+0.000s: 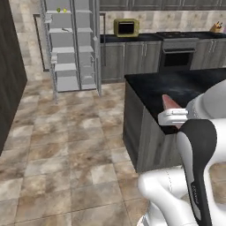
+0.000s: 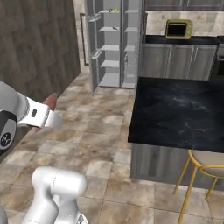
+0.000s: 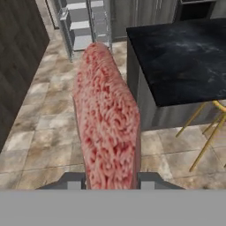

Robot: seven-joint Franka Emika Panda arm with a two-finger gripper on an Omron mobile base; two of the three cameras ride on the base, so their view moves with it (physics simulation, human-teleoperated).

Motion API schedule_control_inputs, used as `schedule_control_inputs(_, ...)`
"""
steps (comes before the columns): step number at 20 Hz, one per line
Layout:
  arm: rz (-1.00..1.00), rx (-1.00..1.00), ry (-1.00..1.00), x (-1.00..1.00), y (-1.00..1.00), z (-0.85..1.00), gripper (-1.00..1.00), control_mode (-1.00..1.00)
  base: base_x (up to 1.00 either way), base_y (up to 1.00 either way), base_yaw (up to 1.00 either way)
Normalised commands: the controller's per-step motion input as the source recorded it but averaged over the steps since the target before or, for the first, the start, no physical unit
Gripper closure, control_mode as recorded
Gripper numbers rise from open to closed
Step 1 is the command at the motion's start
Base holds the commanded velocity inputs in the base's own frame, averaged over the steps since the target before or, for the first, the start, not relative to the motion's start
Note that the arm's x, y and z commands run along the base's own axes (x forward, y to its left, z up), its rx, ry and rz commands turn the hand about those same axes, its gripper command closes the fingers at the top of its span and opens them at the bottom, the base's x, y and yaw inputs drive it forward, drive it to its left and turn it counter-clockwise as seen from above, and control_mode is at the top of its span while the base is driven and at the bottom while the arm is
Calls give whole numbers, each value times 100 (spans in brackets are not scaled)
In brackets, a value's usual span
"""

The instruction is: Gather the corn and broccoli from the fridge and place them on a tray on the dining counter. Then gather the steak and fish from the fridge and place them on the other tray.

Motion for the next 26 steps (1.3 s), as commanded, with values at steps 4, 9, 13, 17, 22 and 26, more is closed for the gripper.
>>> schedule_control_inputs(4, 0, 0, 0, 0, 0, 0, 100, 100, -60, -100, 3)
schedule_control_inputs(9, 0, 0, 0, 0, 0, 0, 100, 100, -2, -100, 0)
schedule_control_inputs(13, 0, 0, 0, 0, 0, 0, 100, 100, 8, -100, -1)
schedule_control_inputs(17, 0, 0, 0, 0, 0, 0, 100, 100, 16, -100, 0)
schedule_control_inputs(22, 0, 0, 0, 0, 0, 0, 100, 100, 32, -100, 0)
schedule_control_inputs(26, 0, 0, 0, 0, 0, 0, 100, 100, 41, -100, 0)
